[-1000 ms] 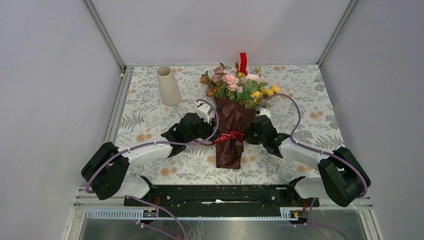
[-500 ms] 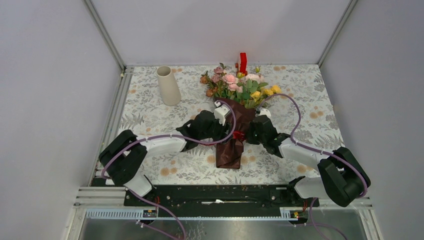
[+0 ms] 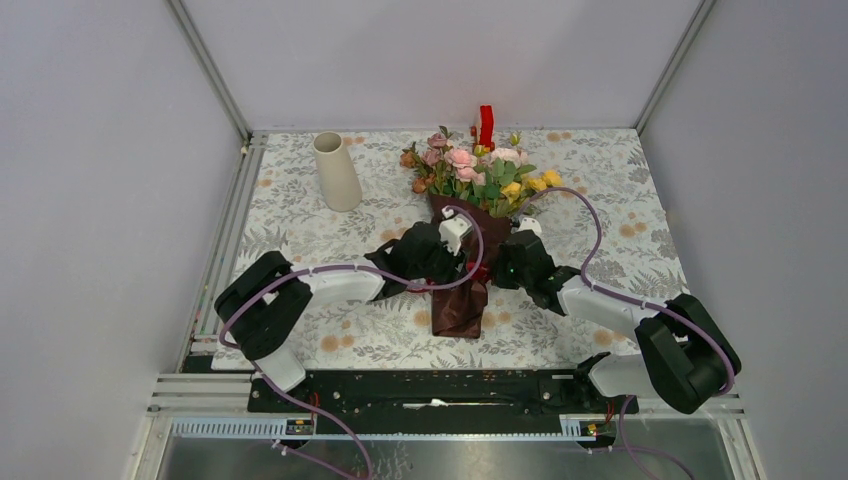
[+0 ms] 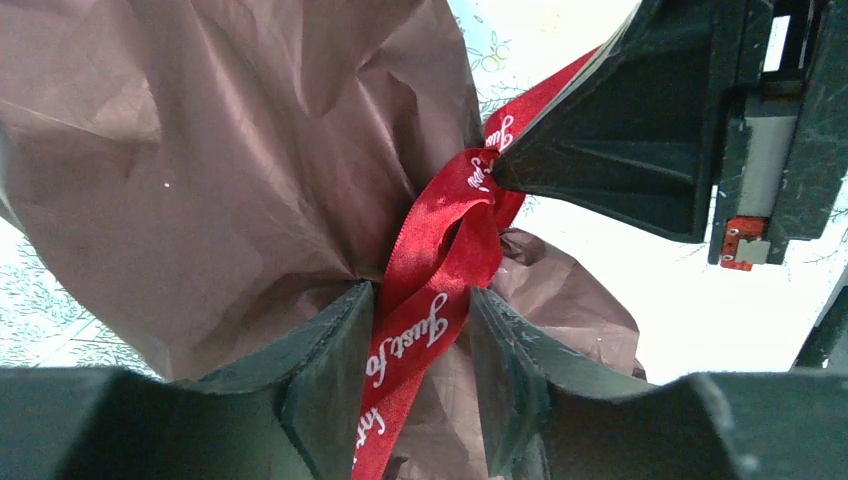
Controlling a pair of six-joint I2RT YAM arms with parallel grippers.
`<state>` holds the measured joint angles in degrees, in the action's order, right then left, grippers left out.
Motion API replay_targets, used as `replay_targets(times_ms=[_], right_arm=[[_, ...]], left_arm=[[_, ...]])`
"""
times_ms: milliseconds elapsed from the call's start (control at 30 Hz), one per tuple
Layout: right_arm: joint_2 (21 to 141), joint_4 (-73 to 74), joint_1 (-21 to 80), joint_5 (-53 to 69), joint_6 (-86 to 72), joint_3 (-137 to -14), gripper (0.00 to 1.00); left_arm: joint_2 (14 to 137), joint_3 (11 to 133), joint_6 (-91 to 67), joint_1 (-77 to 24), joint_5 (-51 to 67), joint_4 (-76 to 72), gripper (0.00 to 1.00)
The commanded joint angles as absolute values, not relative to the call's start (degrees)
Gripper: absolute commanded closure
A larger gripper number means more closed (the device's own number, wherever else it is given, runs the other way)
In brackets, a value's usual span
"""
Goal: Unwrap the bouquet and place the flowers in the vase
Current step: Untie the ribbon from the wrapping paper.
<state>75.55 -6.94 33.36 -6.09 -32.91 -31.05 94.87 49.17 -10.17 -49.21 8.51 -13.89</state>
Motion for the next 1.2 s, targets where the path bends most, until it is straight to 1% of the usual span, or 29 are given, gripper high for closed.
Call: replay_targets(times_ms=[0, 67, 133, 233, 300, 733, 867, 1000, 1167], right_arm=[[75.5, -8.2, 33.0, -5.1, -33.3, -31.7, 1.0], [75.7, -8.4, 33.0, -5.0, -33.2, -31.8, 1.0], [75.7, -8.4, 33.0, -4.9, -33.3, -31.8, 1.0], [75.7, -8.4, 33.0, -5.3, -33.3, -31.8, 1.0], [75.5, -8.3, 33.0, -6.2, -33.6, -31.6, 1.0], [75.2, -7.2, 32.6, -7.0, -34.2, -31.6, 1.0], [74.9, -7.1, 32.6, -7.0, -34.4, -31.4, 1.0], [74.8, -7.1, 32.5, -7.3, -34.4, -31.1, 1.0], [74.3, -6.2, 32.5, -8.3, -34.8, -30.9, 1.0]], left_arm=[[95.6, 51.3, -8.6, -50.0, 7.5, -15.7, 0.6], [95.5, 51.2, -8.7, -50.2, 6.3, -15.6, 0.68], [95.1, 50.9, -8.9, -50.2, 5.5, -15.8, 0.72], [94.2, 50.3, -9.2, -50.3, 4.8, -16.2, 0.82], [93.5, 50.1, -9.4, -50.3, 4.0, -16.2, 0.86], [89.3, 48.3, -10.3, -50.3, 2.0, -15.8, 0.84], [89.5, 48.3, -10.3, -50.3, 2.2, -15.6, 0.81], [89.4, 48.0, -10.6, -50.3, 2.0, -15.6, 0.83], [88.0, 46.4, -11.5, -50.4, 0.2, -16.0, 0.82]])
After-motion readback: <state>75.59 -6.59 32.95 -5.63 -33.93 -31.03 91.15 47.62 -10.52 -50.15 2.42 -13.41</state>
